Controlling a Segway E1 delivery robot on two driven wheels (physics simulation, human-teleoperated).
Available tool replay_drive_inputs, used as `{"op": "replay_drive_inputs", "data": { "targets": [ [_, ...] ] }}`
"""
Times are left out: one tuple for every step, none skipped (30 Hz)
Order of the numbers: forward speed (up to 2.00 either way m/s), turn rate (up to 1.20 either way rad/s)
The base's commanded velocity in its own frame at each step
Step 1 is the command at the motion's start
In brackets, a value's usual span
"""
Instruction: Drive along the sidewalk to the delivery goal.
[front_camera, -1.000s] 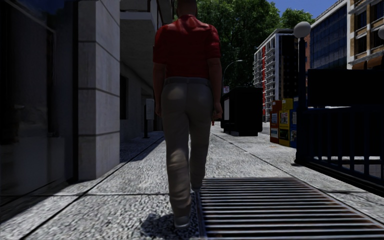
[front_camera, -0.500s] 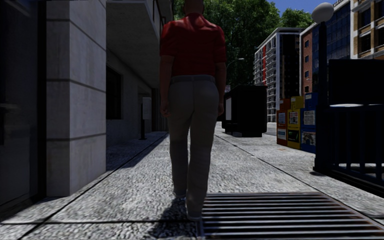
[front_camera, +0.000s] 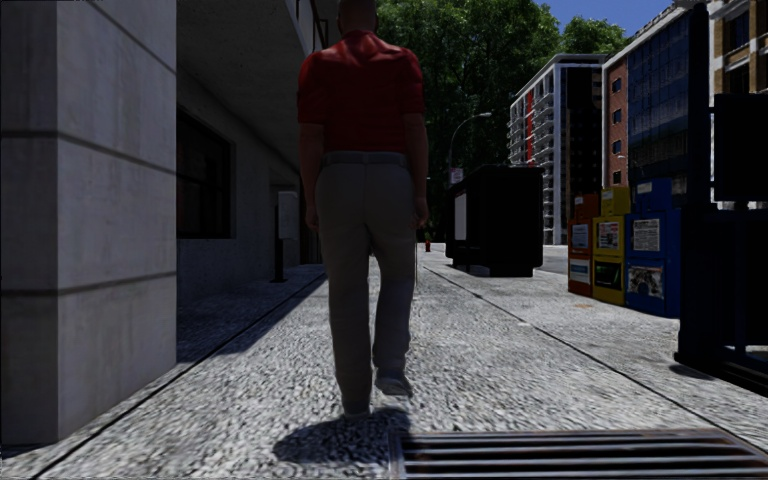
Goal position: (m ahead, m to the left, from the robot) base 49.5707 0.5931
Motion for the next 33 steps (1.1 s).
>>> {"op": "replay_drive_inputs", "data": {
  "targets": [
    [0.99,0.0],
    [0.99,0.0],
    [0.99,0.0],
    [0.99,0.0],
    [0.99,0.0],
    [0.99,0.0],
    [0.99,0.0],
    [0.99,0.0],
    [0.99,0.0],
    [0.99,0.0],
    [0.99,0.0],
    [0.99,0.0],
    [0.99,0.0],
    [0.99,0.0],
    [0.99,0.0],
    [0.99,0.0],
    [0.99,0.0],
    [0.99,0.0],
    [0.99,0.0],
    [0.99,0.0],
    [0.99,0.0],
    [0.99,0.0],
    [0.99,0.0],
    [0.99,0.0],
    [0.99,0.0],
    [0.99,0.0],
    [0.99,0.0],
    [0.99,0.0],
    [0.99,0.0],
    [0.99,0.0],
    [0.99,0.0],
    [0.99,0.0],
    [0.99,0.0]
  ]
}}
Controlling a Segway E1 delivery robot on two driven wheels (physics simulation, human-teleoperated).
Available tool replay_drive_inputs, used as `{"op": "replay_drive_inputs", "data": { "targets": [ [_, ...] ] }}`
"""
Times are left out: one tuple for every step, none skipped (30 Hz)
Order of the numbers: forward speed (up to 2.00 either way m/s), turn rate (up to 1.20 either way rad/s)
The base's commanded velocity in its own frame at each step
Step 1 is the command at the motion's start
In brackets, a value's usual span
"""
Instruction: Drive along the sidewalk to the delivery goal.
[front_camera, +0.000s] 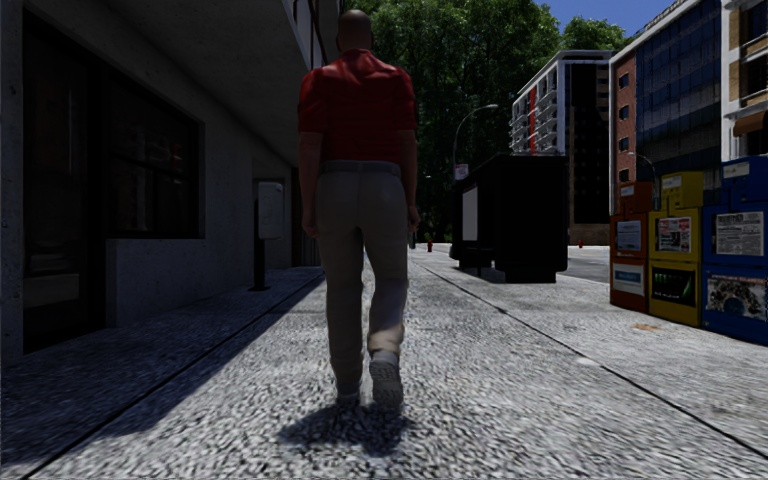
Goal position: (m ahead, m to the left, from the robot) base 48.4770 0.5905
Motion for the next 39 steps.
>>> {"op": "replay_drive_inputs", "data": {
  "targets": [
    [0.99,0.0],
    [0.99,0.0],
    [0.99,0.0],
    [0.99,0.0],
    [0.99,0.0],
    [0.99,0.0],
    [0.99,0.0],
    [0.99,0.0],
    [0.99,0.0],
    [0.99,0.0],
    [0.99,0.0],
    [0.99,0.0],
    [0.99,0.0],
    [0.99,0.0],
    [0.99,0.0],
    [0.99,0.0],
    [0.99,0.0],
    [0.99,0.0],
    [0.99,0.0],
    [0.99,0.0],
    [0.99,0.0],
    [0.99,0.0],
    [0.99,0.0],
    [0.99,0.0],
    [0.99,0.0],
    [0.99,0.0],
    [0.99,0.0],
    [0.99,0.0],
    [0.99,0.0],
    [0.99,0.0],
    [0.99,0.0],
    [0.99,0.0],
    [0.99,0.0],
    [0.99,0.0],
    [0.99,0.0],
    [0.99,0.0],
    [0.99,0.0],
    [0.99,0.0],
    [0.99,0.0]
  ]
}}
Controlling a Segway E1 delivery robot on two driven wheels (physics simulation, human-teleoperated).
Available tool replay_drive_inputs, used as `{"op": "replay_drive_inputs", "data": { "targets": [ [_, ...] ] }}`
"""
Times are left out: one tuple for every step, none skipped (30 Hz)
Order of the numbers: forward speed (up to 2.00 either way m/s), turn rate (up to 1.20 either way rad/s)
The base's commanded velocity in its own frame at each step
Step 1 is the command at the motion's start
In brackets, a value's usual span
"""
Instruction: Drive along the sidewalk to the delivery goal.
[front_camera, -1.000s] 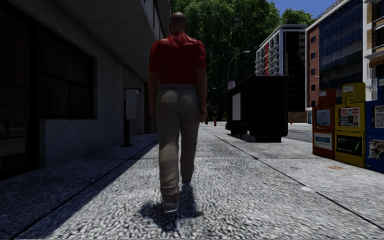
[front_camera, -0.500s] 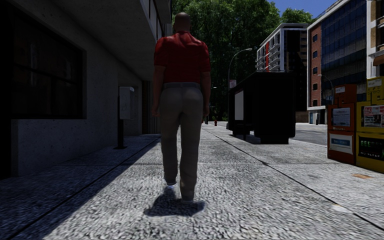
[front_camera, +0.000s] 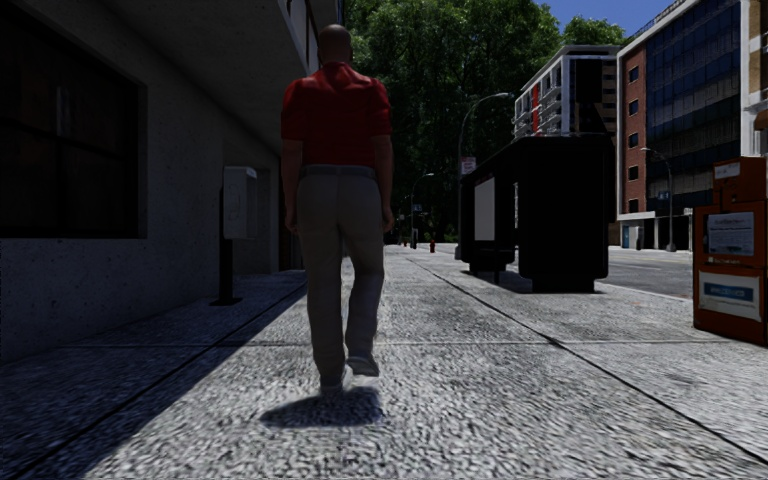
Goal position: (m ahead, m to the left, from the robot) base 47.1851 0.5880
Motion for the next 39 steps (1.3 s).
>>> {"op": "replay_drive_inputs", "data": {
  "targets": [
    [0.99,0.0],
    [0.99,0.0],
    [0.99,0.0],
    [0.99,0.0],
    [0.99,0.0],
    [0.99,0.0],
    [0.99,0.0],
    [0.99,0.0],
    [0.99,0.0],
    [0.99,0.0],
    [0.99,0.0],
    [0.99,0.0],
    [0.99,0.0],
    [0.99,0.0],
    [0.99,0.0],
    [0.99,0.0],
    [0.99,0.0],
    [0.99,0.0],
    [0.99,-0.46],
    [0.99,-0.87],
    [0.99,-0.87],
    [0.99,-1.2],
    [0.99,-1.2],
    [0.99,-0.75],
    [0.99,0.0],
    [0.99,0.0],
    [0.99,0.0],
    [1.01,0.0],
    [1.06,0.0],
    [1.2,0.0],
    [1.3,0.0],
    [1.3,0.0],
    [1.33,0.0],
    [1.34,0.0],
    [1.34,0.0],
    [1.34,0.0],
    [1.34,0.0],
    [1.34,0.0],
    [1.34,0.0]
  ]
}}
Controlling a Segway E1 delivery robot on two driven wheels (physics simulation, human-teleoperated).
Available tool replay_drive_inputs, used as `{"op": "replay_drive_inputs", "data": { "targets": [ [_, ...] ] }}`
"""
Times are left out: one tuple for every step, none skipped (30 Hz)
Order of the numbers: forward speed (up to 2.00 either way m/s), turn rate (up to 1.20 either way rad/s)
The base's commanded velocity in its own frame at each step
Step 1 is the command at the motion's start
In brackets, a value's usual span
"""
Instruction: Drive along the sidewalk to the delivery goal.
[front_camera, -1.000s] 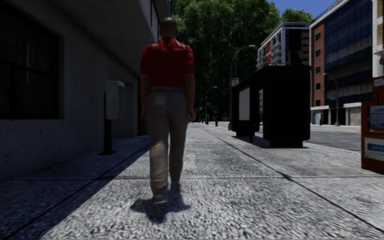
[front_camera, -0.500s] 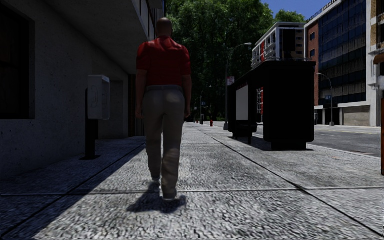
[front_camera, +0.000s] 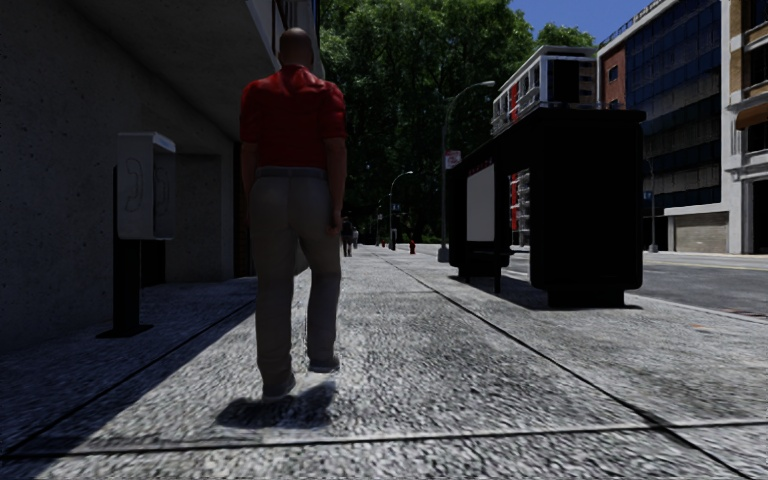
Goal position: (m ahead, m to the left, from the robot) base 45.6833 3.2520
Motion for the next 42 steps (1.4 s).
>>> {"op": "replay_drive_inputs", "data": {
  "targets": [
    [1.34,0.0],
    [1.34,-0.15],
    [1.34,-0.44],
    [1.34,-0.44],
    [1.34,-0.56],
    [1.34,-0.59],
    [1.34,-0.6],
    [1.34,-0.53],
    [1.34,-0.53],
    [1.34,-0.05],
    [1.34,0.0],
    [1.34,0.0],
    [1.34,0.0],
    [1.34,0.0],
    [1.34,0.0],
    [1.34,0.0],
    [1.34,0.0],
    [1.34,0.0],
    [1.34,0.0],
    [1.34,0.0],
    [1.34,0.0],
    [1.34,-0.06],
    [1.34,-0.06],
    [1.34,-0.38],
    [1.34,-0.84],
    [1.34,-0.97],
    [1.34,-1.01],
    [1.34,-1.01],
    [1.34,-1.01],
    [1.34,-0.57],
    [1.34,-0.1],
    [1.34,-0.03],
    [1.34,-0.03],
    [1.34,-0.01],
    [1.34,0.0],
    [1.34,0.0],
    [1.34,0.0],
    [1.34,0.0],
    [1.34,0.0],
    [1.34,0.0],
    [1.34,0.0],
    [1.34,0.0]
  ]
}}
